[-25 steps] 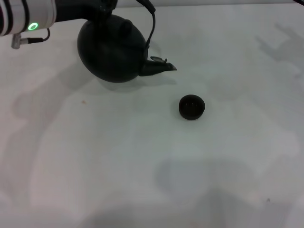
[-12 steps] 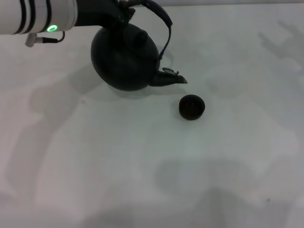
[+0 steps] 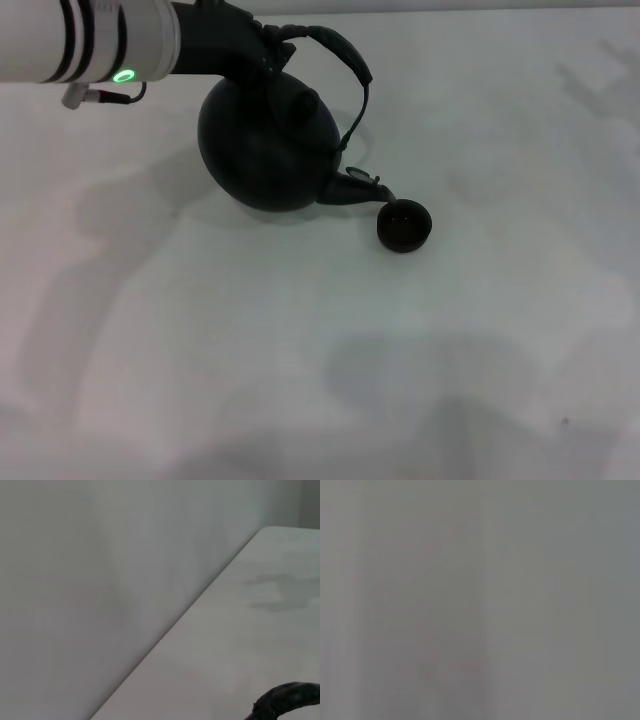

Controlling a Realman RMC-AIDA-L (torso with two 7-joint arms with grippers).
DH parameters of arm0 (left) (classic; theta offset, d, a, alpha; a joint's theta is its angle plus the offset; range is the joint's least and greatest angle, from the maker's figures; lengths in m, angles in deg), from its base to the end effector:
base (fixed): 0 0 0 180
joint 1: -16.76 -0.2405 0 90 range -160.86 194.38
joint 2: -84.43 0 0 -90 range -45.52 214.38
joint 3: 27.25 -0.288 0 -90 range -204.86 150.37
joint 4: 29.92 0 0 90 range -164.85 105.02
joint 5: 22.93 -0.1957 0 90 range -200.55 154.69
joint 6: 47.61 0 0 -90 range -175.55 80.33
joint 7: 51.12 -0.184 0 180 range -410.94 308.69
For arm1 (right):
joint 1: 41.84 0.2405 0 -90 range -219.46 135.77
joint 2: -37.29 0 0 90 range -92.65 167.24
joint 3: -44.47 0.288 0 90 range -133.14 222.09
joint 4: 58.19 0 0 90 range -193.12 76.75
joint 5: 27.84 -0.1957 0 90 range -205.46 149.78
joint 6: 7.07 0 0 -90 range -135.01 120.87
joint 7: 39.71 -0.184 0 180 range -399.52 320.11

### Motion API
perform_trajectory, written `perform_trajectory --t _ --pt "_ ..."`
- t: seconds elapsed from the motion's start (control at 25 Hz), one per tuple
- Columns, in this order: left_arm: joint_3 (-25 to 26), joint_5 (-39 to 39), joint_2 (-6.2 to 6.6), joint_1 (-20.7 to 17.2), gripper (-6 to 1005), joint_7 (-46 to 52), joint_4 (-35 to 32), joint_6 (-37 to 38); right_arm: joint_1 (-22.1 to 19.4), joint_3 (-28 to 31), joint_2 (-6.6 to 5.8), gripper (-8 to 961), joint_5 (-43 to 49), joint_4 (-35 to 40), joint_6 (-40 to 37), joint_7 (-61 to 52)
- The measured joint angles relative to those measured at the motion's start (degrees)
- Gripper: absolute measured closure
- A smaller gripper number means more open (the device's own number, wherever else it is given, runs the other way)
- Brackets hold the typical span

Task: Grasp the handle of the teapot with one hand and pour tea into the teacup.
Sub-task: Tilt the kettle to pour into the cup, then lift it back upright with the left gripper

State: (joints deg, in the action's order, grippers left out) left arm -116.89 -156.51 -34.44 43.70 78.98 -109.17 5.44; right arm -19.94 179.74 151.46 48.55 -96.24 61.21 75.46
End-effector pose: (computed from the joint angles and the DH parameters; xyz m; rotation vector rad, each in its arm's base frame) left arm -0.1740 0.4055 -0.0660 -2.5047 -0.3775 -0.0641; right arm 0.3116 0.3998 0.0669 -1.9968 0.4990 0.8063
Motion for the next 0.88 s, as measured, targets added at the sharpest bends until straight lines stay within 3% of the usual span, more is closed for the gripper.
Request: perform_trajectory --t 0.88 --pt "-3.8 -8.3 -0.05 2.7 846 4.6 -3.4 2.9 -0.3 0.0 0.09 109 0.0 0.4 0.2 0.0"
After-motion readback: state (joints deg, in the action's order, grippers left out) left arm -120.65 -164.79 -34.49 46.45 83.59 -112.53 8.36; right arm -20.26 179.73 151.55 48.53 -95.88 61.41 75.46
